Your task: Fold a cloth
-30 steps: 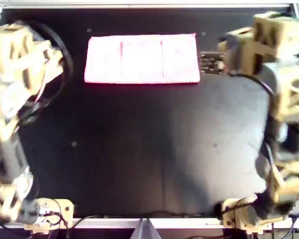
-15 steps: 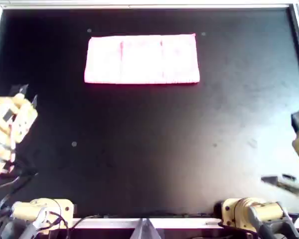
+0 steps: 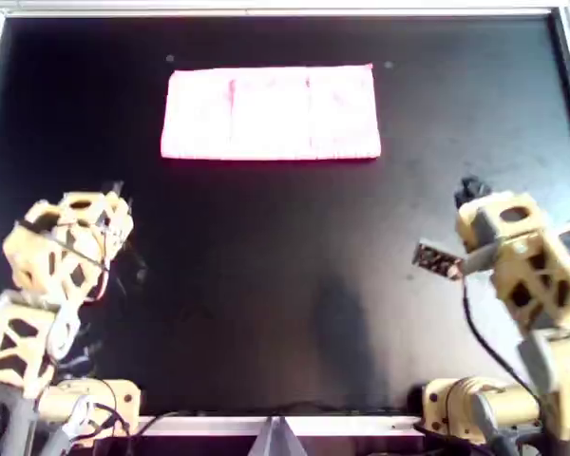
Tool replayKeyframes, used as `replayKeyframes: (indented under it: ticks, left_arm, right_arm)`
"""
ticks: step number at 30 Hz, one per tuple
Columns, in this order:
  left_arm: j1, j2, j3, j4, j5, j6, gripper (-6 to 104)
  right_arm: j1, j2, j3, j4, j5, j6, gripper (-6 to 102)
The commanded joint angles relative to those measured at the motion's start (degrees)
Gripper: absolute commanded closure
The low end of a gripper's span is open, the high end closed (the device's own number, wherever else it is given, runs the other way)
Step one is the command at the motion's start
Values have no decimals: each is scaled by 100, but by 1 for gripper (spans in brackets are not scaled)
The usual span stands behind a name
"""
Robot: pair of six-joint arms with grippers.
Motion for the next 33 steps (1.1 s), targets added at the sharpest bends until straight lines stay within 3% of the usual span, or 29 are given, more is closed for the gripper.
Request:
replayKeyframes:
  ticks: [1, 4, 7, 13, 19, 23, 25, 31, 33]
  left_arm:
    - [123, 694, 492, -220, 0, 229, 48]
    - [123, 1450, 1055, -237, 0, 738, 48]
    - [123, 2285, 1714, -334, 0, 1213, 48]
    - [132, 2452, 2487, -721, 0, 1222, 48]
    - [132, 2452, 2971, -984, 0, 1213, 48]
    - [132, 2452, 2997, -967, -9, 1204, 48]
    - [132, 2452, 2997, -958, -9, 1204, 48]
    - [105, 2443, 2997, -932, 9, 1222, 48]
    - [97, 2443, 2997, -923, 9, 1222, 48]
  right_arm:
    - [-18, 905, 1116, -756, -18, -167, 44]
    - [-18, 1661, 2039, -1160, -18, -387, 44]
    - [-18, 2259, 2742, -1415, -18, -431, 44]
    - [-44, 2188, 3656, -2127, -9, -352, 44]
    - [-606, 2188, 4465, -2883, -18, -343, 44]
    - [-791, 2171, 4518, -2900, -26, -334, 45]
    - [-729, 2171, 4518, -2900, -114, -422, 45]
    - [-703, 2180, 4518, -2900, -114, -352, 45]
    - [-686, 2136, 4518, -2900, -132, -422, 45]
